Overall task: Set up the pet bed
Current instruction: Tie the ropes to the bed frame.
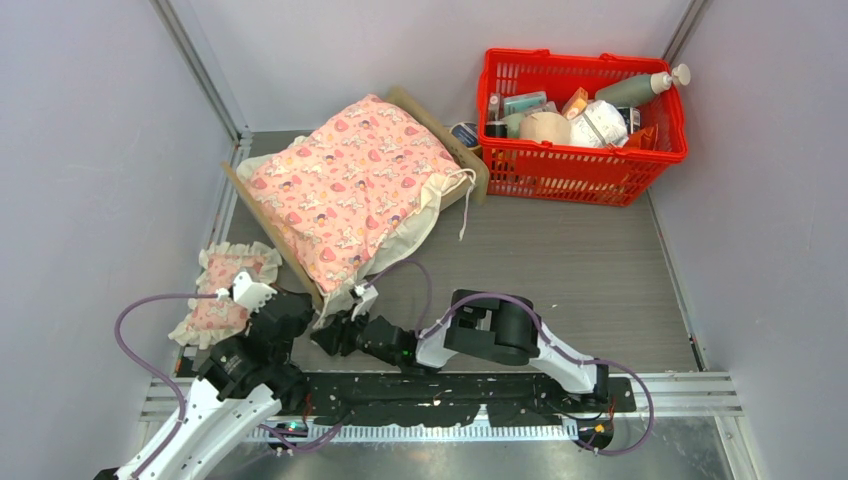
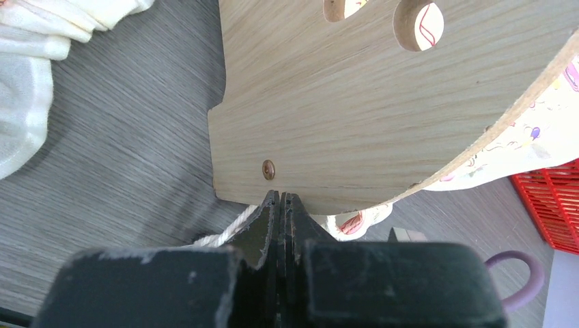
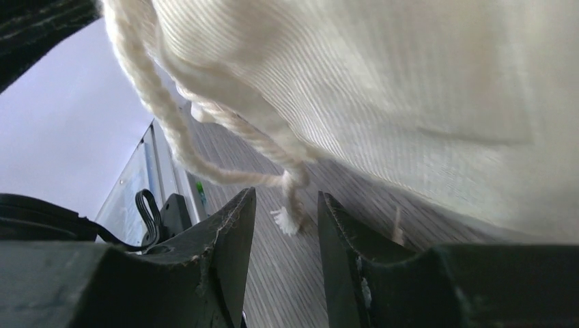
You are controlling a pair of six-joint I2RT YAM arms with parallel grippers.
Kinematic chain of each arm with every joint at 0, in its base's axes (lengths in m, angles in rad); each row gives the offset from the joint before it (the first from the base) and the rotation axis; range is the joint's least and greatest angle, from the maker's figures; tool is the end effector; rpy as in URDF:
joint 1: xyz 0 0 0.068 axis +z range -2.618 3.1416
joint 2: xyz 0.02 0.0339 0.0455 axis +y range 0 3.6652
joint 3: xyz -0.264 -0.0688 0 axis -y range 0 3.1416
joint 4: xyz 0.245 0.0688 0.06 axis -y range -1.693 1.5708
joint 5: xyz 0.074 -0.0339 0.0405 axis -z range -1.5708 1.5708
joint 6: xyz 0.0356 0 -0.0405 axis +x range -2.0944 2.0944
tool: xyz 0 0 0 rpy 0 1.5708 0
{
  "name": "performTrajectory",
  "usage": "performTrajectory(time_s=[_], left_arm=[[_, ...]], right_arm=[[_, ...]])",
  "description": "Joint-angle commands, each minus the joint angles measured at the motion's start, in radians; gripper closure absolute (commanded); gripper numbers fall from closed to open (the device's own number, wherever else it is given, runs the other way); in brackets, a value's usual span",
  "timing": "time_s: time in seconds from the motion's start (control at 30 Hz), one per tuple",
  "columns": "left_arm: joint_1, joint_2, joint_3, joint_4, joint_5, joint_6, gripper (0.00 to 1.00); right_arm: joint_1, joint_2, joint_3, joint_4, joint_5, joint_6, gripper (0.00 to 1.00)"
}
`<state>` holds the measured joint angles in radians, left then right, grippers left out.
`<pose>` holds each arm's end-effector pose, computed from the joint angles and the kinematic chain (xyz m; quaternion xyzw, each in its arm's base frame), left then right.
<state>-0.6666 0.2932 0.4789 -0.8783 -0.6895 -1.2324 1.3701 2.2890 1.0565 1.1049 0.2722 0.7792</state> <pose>0.0730 -0.0286 0.2292 -0.3758 0.7779 -0.1473 0.4816 0.0969 0.4283 0.0873 -0.1308 0.7377 0.5271 0.4011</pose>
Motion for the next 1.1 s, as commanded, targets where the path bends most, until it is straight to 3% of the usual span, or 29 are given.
performTrajectory(time_s=[0.0,0.07,0.13,0.17,0.23,0.43,0.6,0.83,1.07], left_arm=[[-0.002,-0.003,-0.001,0.044,-0.052,-0.033,1.00],[-0.002,-0.001,0.000,0.051,-0.062,-0.032,1.00],[-0.002,0.002,0.005,0.058,-0.072,-0.021,1.00],[-0.002,0.005,0.011,0.058,-0.085,-0.008,1.00],[-0.003,0.023,0.027,0.043,-0.129,0.018,1.00],[-0.003,0.146,0.127,-0.019,-0.307,0.093,1.00],[-0.002,0.214,0.176,-0.056,-0.417,0.126,1.00],[-0.001,0.159,0.206,-0.125,-0.514,0.177,1.00],[-0.001,0.021,0.152,-0.125,-0.458,0.158,1.00]], right_arm=[[0.013,0.049,0.078,-0.022,0.002,0.033,0.55],[0.014,0.065,0.102,-0.014,-0.004,0.025,0.56],[0.014,0.070,0.115,-0.031,-0.005,0.023,0.64],[0.014,0.068,0.115,-0.039,-0.002,0.021,0.81],[0.012,0.048,0.088,-0.034,0.009,0.017,0.93],[0.004,-0.064,-0.078,-0.009,0.023,-0.062,0.95],[-0.002,-0.037,-0.035,-0.008,-0.040,-0.087,0.95],[-0.005,0.000,0.068,-0.041,-0.093,-0.120,0.95],[-0.003,-0.001,0.093,-0.075,-0.122,-0.134,0.95]])
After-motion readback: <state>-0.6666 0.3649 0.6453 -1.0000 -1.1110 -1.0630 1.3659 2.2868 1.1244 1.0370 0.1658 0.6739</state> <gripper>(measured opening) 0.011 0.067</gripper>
